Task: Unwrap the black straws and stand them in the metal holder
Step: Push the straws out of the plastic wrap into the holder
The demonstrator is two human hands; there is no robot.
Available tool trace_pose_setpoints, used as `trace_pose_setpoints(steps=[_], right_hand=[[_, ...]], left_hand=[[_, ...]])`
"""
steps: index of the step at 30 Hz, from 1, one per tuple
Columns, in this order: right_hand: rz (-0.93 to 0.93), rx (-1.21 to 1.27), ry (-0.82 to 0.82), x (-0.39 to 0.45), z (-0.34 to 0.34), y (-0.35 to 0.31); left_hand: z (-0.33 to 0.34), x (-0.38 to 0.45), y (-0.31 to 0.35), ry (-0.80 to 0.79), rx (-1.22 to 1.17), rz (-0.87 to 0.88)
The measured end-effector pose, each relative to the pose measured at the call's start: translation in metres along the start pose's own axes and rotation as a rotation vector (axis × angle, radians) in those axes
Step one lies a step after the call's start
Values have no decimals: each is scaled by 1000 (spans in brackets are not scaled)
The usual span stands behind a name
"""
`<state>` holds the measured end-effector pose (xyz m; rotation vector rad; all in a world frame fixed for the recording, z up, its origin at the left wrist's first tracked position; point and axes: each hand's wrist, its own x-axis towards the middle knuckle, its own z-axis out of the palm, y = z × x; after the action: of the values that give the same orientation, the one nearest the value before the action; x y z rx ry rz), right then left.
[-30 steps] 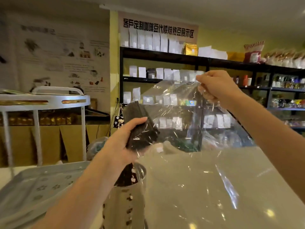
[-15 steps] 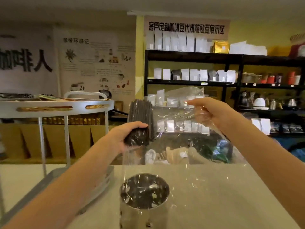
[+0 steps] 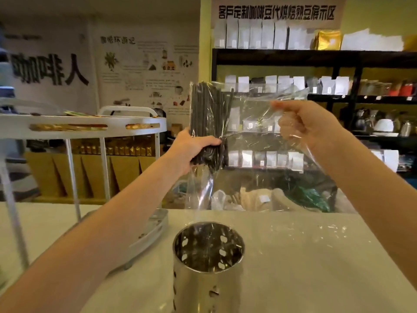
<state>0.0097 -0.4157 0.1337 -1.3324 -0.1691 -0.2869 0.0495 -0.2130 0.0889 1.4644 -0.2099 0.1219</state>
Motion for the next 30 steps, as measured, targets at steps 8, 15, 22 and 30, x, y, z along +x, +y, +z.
trace_pose_setpoints(steps=[8, 15, 22, 30], right_hand=[[-64, -103, 104, -32, 5, 10], [-88, -30, 6, -45, 2, 10], [-128, -68, 42, -58, -4, 7], [-175, -144, 70, -54, -12, 7]], left_hand=[[-4, -20, -10, 86, 110, 147], [-8, -38, -16, 90, 133, 195], [-6, -55, -16, 125, 120, 268], [-11, -64, 0, 87, 159, 290]])
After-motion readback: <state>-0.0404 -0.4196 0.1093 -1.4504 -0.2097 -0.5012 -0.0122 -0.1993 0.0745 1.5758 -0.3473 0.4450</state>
